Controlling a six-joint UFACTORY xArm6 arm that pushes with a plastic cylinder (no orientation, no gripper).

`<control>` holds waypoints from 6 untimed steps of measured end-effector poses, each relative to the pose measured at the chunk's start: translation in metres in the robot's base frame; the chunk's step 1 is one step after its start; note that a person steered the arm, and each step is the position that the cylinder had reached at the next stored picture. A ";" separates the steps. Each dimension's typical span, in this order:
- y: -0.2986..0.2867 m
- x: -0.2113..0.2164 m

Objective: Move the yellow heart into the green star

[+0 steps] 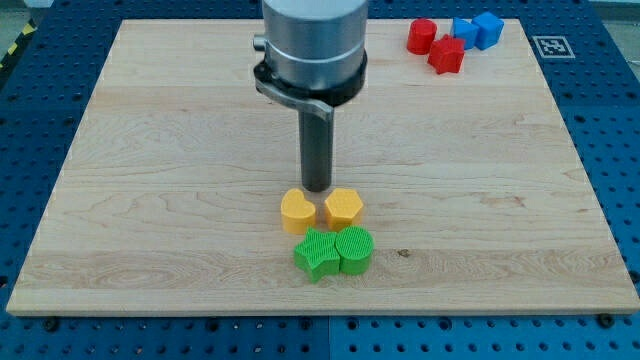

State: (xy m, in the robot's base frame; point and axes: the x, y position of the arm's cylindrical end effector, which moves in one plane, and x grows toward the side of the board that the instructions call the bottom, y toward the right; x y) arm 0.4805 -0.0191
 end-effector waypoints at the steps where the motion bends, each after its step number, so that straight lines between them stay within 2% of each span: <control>1: -0.025 0.005; 3: -0.019 0.037; 5: 0.003 -0.045; 6: -0.024 -0.086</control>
